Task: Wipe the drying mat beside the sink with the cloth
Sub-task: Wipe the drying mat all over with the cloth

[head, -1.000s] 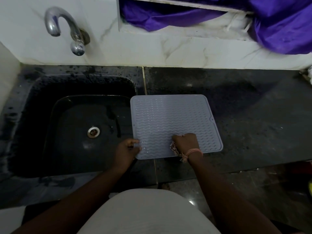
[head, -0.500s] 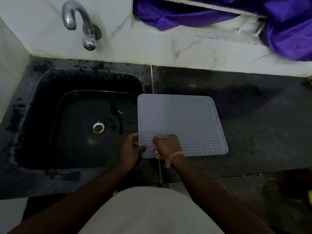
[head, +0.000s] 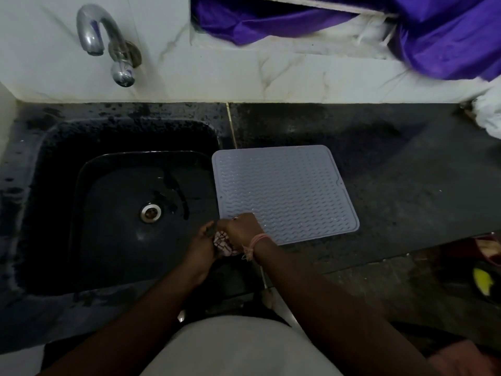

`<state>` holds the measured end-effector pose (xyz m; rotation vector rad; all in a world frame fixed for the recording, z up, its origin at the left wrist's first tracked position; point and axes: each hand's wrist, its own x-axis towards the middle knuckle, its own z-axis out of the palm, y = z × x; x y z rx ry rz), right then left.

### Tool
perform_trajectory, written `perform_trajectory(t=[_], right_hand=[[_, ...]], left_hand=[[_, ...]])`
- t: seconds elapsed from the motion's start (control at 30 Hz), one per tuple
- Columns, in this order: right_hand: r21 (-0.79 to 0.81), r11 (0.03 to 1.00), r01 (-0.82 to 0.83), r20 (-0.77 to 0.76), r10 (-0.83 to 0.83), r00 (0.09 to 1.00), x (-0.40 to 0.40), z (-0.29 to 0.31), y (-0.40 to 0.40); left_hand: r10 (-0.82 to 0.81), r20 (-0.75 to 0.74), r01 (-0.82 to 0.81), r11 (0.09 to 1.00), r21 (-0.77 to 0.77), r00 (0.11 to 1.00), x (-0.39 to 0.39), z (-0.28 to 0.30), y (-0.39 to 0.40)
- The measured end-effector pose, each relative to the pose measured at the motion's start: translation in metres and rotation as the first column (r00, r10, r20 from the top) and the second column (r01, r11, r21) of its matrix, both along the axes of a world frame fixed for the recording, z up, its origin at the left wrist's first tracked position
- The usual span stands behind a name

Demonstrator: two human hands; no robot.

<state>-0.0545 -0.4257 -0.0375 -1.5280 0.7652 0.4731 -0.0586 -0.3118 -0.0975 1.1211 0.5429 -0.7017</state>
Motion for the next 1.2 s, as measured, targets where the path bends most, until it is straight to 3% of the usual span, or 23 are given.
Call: perform_trajectory(t=[0.07,0.1,0.2,0.33,0.47,0.53,0.67,0.73,0.8,0.9,1.03,1.13,1.2], right_hand=[[0.143,0.983,0.116,-0.035,-0.112,0.993,0.002,0.005,-0.006],[0.139,0.977,0.165,-0.013,-0.164,0.986,0.003,0.006,-0.014],[-0.129,0.975,0.181,0.155,-0.16,0.975,0.002,0.007,-0.049],[-0.557,0.831,0.002,0.229,0.151,0.962,0.007,0.003,-0.071],[-0.644,0.717,-0.266,0.191,0.487,0.852,0.0,-0.002,-0.042],[-0.589,0.742,-0.319,0.246,0.541,0.804,-0.009,-0.005,-0.034],[-0.308,0.914,-0.264,0.308,0.358,0.882,-0.02,-0.003,-0.049],[-0.068,0.993,-0.095,0.334,0.112,0.936,-0.019,0.001,-0.061],[0.043,0.996,0.08,0.345,-0.09,0.934,-0.024,0.008,-0.096],[-0.015,0.943,0.332,0.374,-0.303,0.877,-0.038,0.012,-0.159],[-0.158,0.781,0.604,0.407,-0.506,0.76,-0.057,0.005,-0.231],[-0.303,0.664,0.684,0.418,-0.552,0.722,-0.063,0.003,-0.268],[-0.45,0.627,0.636,0.376,-0.513,0.772,-0.066,0.007,-0.277]], left_hand=[[-0.038,-0.111,0.036,0.999,-0.021,0.993,0.006,-0.002,0.005],[-0.041,-0.16,0.038,0.999,-0.02,0.986,0.008,-0.002,0.008],[-0.007,-0.227,0.009,1.0,0.008,0.974,0.018,-0.003,0.015],[-0.038,-0.149,0.037,0.999,-0.011,0.988,0.022,0.008,0.003],[0.037,-0.108,-0.036,0.999,0.009,0.993,0.015,0.014,-0.015],[0.067,-0.107,-0.067,0.998,0.004,0.992,0.011,0.019,-0.024],[0.028,-0.106,-0.031,0.999,-0.031,0.994,0.008,0.024,-0.038],[0.021,-0.079,-0.023,1.0,-0.015,0.997,0.007,0.023,-0.027],[0.028,-0.081,-0.027,0.999,0.017,0.996,0.005,0.021,-0.028],[0.058,-0.061,-0.054,0.997,0.059,0.996,0.006,0.018,-0.032],[0.083,-0.043,-0.077,0.991,0.113,0.996,0.006,0.016,-0.04],[0.092,-0.024,-0.087,0.985,0.146,0.995,0.003,0.02,-0.045],[0.089,-0.005,-0.087,0.984,0.157,0.996,0.002,0.022,-0.045]])
